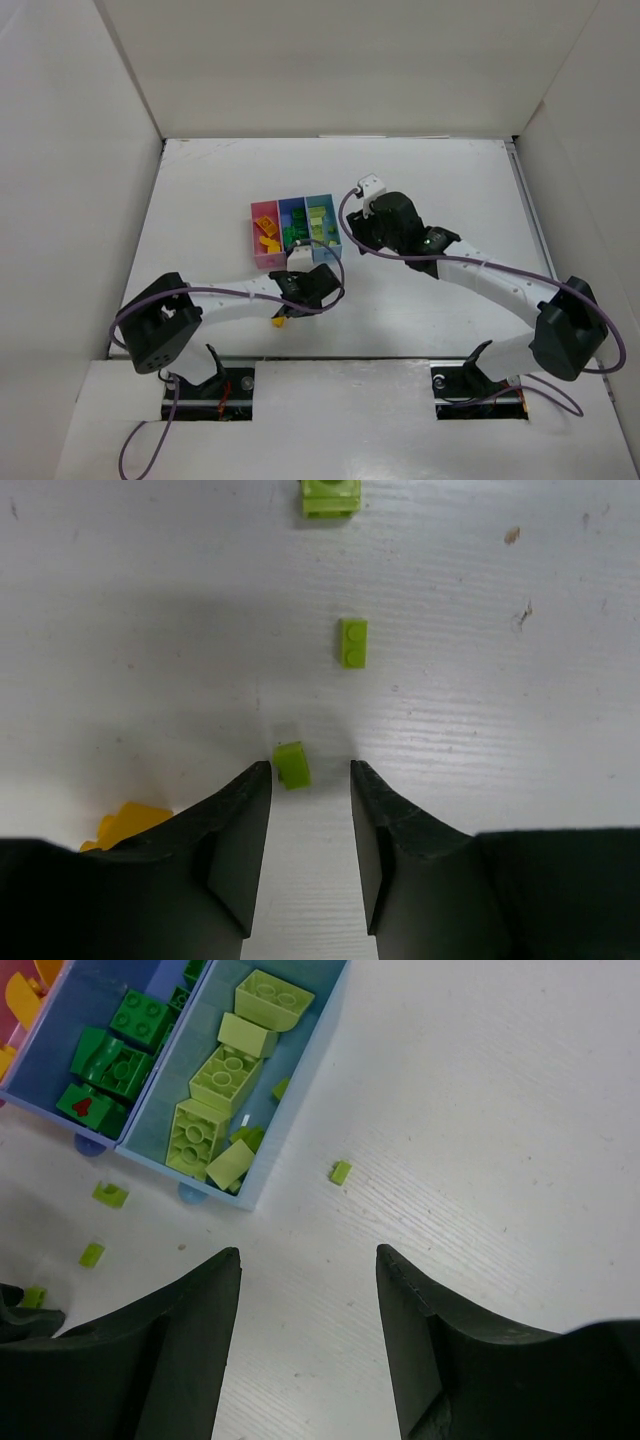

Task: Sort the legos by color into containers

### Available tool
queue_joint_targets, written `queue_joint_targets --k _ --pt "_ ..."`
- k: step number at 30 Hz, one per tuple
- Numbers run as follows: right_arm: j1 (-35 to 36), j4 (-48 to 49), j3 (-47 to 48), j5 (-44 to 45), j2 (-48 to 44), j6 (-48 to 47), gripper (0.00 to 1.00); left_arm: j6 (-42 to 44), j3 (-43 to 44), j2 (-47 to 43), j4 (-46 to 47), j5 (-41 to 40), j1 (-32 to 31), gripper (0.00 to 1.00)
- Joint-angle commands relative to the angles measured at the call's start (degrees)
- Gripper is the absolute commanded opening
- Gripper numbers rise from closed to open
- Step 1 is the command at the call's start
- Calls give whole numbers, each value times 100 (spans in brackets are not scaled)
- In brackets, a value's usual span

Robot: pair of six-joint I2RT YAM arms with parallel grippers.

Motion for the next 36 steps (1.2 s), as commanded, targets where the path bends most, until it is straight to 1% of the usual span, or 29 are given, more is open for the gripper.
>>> queue_joint_targets --k 1,8,12,13,17,18,20,21,22,24,25,26,27,28,29,30,33,36 --pt "-38 42 -52 239 -244 138 62 -282 80 305 -495 -235 -8 33" --pt "-38 -73 -52 415 -349 138 62 -282 203 437 -548 -235 -122 16" --pt "-38 -126 -52 529 -403 138 62 -282 265 437 -671 -235 -122 1" --pt "-38 -126 -52 530 -403 138 62 -282 326 437 -671 -235 -122 0" --pt "-152 -126 -157 582 -508 191 63 -221 607 331 -795 -357 -122 0" --pt "-239 -126 -157 582 -508 243 63 -168 800 253 -873 -410 -122 0" --pt "-354 -126 -209 530 -508 244 63 -167 1064 182 -988 -742 -122 0" --pt "-433 -126 -210 477 -560 244 63 7 1352 130 -1049 -971 -122 0" --pt "-434 -126 -279 477 -561 244 63 69 1512 129 -1110 -973 -53 0" --pt "-582 -126 -332 415 -613 244 63 236 1802 129 -1111 -1227 88 0" --pt "-583 -126 -333 354 -614 244 63 315 2021 77 -928 -1315 236 0" --pt "-653 -126 -333 354 -614 244 63 568 2110 76 -805 -1368 334 0" --pt "-714 -126 -385 293 -614 244 63 675 2198 76 -690 -1368 552 0" --pt "-715 -73 -386 223 -614 191 63 815 2277 76 -559 -1368 554 0" --pt "-715 -73 -386 222 -553 139 63 939 2409 76 -305 -1368 815 0" --pt "-776 -73 -386 170 -552 138 63 1184 2462 129 -163 -1186 957 0" --pt "-776 -73 -386 169 -490 85 63 1536 2637 295 285 -782 1467 0" --pt "-829 -21 -333 91 -386 33 63 1976 2848 533 602 -621 1705 5"
